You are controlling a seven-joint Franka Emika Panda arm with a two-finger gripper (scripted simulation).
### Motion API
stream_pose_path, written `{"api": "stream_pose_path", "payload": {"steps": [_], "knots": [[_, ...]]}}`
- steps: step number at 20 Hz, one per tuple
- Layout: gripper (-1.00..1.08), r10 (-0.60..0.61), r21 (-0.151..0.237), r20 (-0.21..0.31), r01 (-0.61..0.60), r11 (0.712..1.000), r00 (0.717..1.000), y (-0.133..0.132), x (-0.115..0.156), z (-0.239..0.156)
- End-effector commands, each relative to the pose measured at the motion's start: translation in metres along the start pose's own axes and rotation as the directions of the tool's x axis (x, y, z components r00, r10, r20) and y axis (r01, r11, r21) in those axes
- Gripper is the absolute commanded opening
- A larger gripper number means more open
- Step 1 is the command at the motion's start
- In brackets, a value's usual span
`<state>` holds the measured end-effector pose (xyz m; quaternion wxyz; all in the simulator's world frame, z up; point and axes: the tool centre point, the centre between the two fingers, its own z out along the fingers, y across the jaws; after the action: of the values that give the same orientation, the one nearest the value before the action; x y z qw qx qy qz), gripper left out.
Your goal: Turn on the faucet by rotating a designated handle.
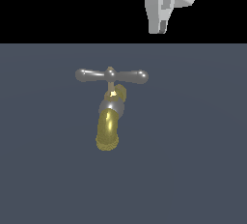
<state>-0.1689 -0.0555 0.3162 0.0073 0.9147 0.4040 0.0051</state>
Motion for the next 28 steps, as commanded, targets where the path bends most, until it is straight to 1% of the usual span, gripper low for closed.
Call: {"api": "stream_pose_path", "payload": {"steps": [1,5,9,13,19,24,28], "knots": [[-1.00,-0.063,0.001,0.000,0.063,0.998,0.998,0.007,0.004,0.013],[-1.00,-0.159,0.003,0.001,0.159,0.987,0.987,0.016,0.011,0.032],[-1.00,-0.250,0.005,0.001,0.250,0.968,0.968,0.025,0.018,0.052],[-1.00,-0.336,0.007,0.000,0.336,0.942,0.942,0.032,0.027,0.070],[-1.00,-0.448,0.011,-0.001,0.448,0.894,0.894,0.040,0.039,0.095],[-1.00,-0.509,0.013,-0.003,0.509,0.860,0.861,0.044,0.047,0.109],[-1.00,-0.541,0.015,-0.005,0.541,0.841,0.841,0.046,0.052,0.116]]}}
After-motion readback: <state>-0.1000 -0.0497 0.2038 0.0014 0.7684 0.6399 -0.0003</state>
